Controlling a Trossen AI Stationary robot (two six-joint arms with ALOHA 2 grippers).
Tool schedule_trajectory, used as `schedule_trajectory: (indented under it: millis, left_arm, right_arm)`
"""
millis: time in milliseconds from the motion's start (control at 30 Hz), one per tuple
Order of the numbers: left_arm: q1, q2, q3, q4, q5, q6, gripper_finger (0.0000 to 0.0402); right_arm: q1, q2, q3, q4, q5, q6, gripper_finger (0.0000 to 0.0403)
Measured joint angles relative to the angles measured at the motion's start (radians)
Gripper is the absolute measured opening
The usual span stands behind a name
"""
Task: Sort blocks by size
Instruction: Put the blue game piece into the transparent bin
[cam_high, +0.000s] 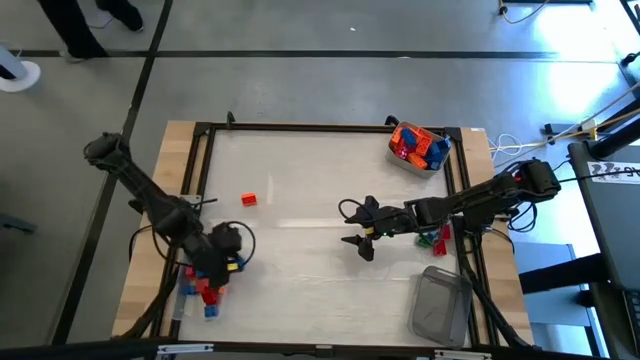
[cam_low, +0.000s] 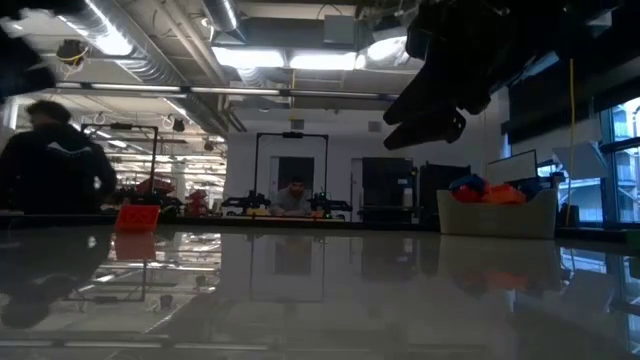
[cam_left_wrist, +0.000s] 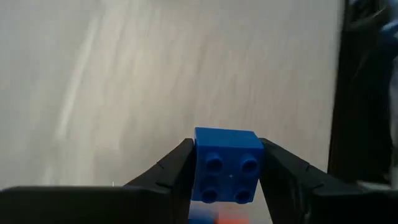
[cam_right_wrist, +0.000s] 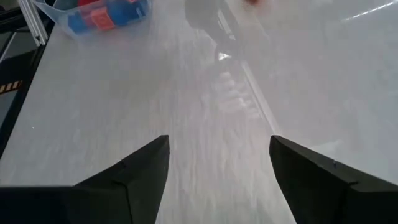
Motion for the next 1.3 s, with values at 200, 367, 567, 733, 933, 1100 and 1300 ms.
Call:
schedule_trajectory:
  millis: [200,367,567,733,933,1100,1300]
  left_arm:
    - [-0.094,0.005,-0.023,-0.128,0.118,-0.292,0.0143]
    - [-0.152,0.005,-0.038,-0.136,0.157,-0.403,0.0149]
    - [-0.165,0.005,-0.054,-0.136,0.112,-0.417,0.0175]
    - [-0.166,0.001,-0.059,-0.131,0.112,-0.441,0.0209]
    - [-0.165,-0.065,-0.054,-0.106,0.106,-0.423,0.0224]
    - [-0.158,-0.151,-0.042,-0.04,-0.071,-0.276,0.0225]
    - [-0.056,-0.18,-0.041,0.14,-0.256,0.054,0.0225]
  right_arm:
    - [0.0,0.0,0.0,0.001,0.0,0.0,0.0276]
    - [0.0,0.0,0.0,0.001,0.0,-0.003,0.0276]
    - [0.0,0.0,0.0,0.001,0.001,-0.003,0.0276]
    - [0.0,0.0,0.0,0.0,0.001,-0.003,0.0276]
    - [0.0,0.0,0.0,-0.001,0.001,-0.003,0.0276]
    - [0.0,0.0,0.0,-0.002,0.001,-0.003,0.0276]
    - [0.0,0.0,0.0,-0.003,-0.004,-0.002,0.0276]
